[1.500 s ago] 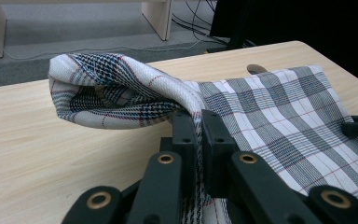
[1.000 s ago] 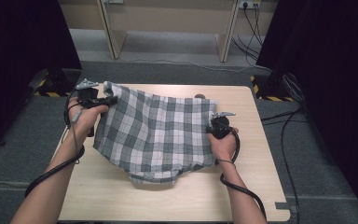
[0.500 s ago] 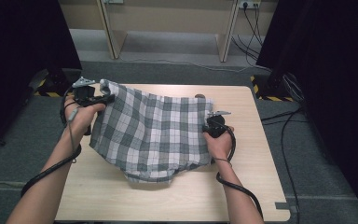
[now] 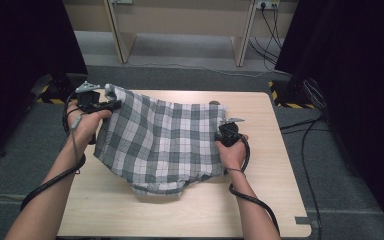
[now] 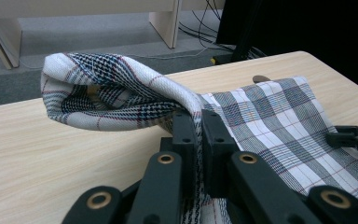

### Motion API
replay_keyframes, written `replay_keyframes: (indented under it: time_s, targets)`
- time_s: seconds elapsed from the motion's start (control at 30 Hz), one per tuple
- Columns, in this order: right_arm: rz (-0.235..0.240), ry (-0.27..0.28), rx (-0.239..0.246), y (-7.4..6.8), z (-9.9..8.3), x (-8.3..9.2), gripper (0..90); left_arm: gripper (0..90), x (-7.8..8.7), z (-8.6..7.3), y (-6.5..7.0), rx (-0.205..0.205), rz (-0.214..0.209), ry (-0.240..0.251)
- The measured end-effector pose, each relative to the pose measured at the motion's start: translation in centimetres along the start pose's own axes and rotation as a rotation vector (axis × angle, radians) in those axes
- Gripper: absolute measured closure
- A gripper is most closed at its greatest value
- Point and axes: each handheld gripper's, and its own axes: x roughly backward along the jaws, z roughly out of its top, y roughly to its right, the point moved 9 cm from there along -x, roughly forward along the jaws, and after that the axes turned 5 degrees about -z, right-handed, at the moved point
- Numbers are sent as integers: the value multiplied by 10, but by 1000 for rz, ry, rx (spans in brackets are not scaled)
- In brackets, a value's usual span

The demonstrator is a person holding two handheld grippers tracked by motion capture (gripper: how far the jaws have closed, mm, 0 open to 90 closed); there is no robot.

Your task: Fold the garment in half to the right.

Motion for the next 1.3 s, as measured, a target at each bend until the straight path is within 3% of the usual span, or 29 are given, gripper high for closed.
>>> replay_keyframes:
  time_s: [1.3]
  targets:
    - [30, 0, 25, -32, 8, -7, 712, 851, 20, 12, -15, -13, 45, 6]
